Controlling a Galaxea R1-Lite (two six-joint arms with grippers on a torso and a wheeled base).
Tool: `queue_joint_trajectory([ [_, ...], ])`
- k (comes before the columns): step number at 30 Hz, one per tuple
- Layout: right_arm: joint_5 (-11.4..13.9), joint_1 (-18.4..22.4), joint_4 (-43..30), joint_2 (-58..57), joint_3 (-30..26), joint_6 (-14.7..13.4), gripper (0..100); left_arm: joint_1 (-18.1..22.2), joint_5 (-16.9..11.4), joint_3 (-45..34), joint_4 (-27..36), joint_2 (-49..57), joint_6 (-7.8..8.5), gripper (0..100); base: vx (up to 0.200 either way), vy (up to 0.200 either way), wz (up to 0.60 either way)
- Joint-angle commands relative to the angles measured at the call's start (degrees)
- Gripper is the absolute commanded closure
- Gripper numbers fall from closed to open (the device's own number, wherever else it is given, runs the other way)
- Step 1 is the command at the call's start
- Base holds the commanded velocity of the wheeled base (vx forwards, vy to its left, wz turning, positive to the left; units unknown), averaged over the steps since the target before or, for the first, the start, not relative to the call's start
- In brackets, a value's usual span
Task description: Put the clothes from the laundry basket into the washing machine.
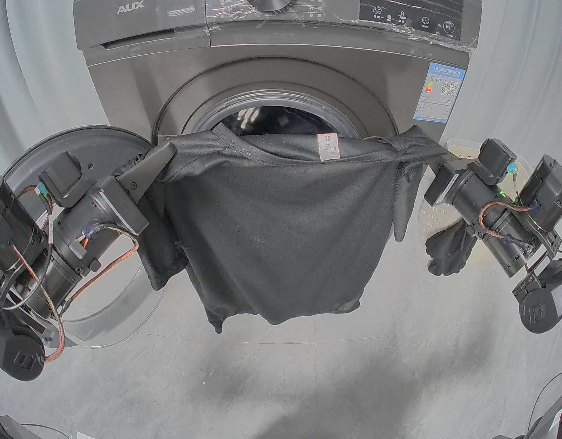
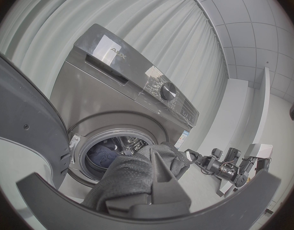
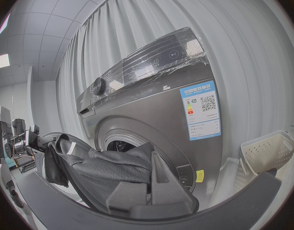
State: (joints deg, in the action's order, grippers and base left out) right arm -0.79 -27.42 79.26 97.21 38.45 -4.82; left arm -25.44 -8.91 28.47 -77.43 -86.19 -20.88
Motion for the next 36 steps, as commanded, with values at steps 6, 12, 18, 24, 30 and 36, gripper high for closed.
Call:
queue_joint_trajectory([
  [6, -0.3, 0.9, -0.1, -0.1, 0.4, 0.0, 100, -2.0, 0.0, 0.2, 0.0, 0.2, -0.04, 100, 0.0, 0.0, 0.0],
  [12, -0.4, 0.1, -1.0, -0.8, -1.4, -0.1, 100, -6.5, 0.8, 0.5, 0.0, 0.1, 0.58, 100, 0.0, 0.0, 0.0],
  [18, 0.0, -4.0, -1.0, 4.2, -5.1, 0.0, 100, -11.1, 0.6, 4.6, 0.2, -3.9, 0.84, 100, 0.0, 0.0, 0.0],
  [24, 0.3, -7.5, -0.5, 11.1, -7.3, 0.1, 0, -11.2, 0.1, 8.7, 0.0, -7.2, 0.84, 100, 0.0, 0.0, 0.0],
  [30, 1.7, -10.1, 0.0, 19.3, -6.0, 0.8, 0, -12.0, 0.6, 11.8, 0.4, -8.5, 0.84, 100, 0.0, 0.0, 0.0],
  [36, 1.8, -14.6, 0.5, 28.7, 2.1, 0.9, 0, -12.6, 0.7, 11.7, 0.4, -8.6, 0.84, 100, 0.0, 0.0, 0.0],
])
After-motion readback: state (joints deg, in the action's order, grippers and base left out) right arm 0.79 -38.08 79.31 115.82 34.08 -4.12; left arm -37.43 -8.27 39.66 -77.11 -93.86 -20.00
